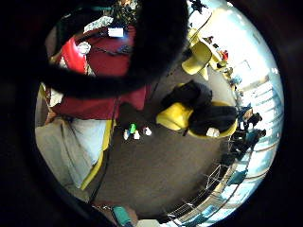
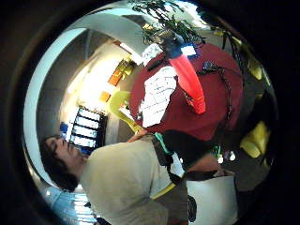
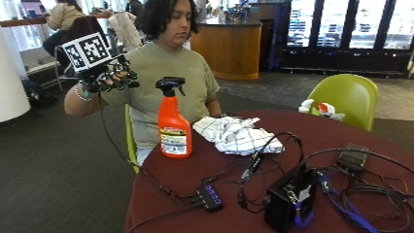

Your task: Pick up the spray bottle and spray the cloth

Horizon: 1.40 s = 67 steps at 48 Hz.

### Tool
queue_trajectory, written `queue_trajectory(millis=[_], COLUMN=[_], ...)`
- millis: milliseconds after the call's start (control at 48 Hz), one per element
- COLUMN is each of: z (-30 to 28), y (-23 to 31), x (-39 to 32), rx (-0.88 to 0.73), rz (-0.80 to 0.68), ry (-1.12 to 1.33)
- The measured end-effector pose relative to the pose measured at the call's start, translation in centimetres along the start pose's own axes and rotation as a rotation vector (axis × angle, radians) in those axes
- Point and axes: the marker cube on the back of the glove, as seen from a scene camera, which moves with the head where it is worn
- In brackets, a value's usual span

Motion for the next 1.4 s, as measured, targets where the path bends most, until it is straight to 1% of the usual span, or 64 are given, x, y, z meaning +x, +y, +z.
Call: queue_trajectory(millis=[104,313,584,730,959,1084,1147,1272,1313,1355,1397], z=[0.3,1.2,2.0,3.4,6.2,8.0,8.6,9.6,9.7,9.8,10.1], y=[-0.1,0.1,0.0,-0.6,-1.8,-3.7,-4.9,-7.8,-9.0,-10.4,-11.3], x=[-0.1,-0.2,0.3,0.1,-0.9,-1.6,-1.9,-2.6,-2.8,-3.0,-3.3], rx=[0.007,-0.035,-0.051,0.013,0.091,0.163,0.192,0.307,0.331,0.376,0.404], rz=[-0.009,-0.001,0.033,0.111,0.174,0.162,0.172,0.183,0.229,0.309,0.333], ry=[0.046,0.097,0.062,-0.110,-0.506,-0.726,-0.790,-0.866,-0.901,-0.930,-0.942])
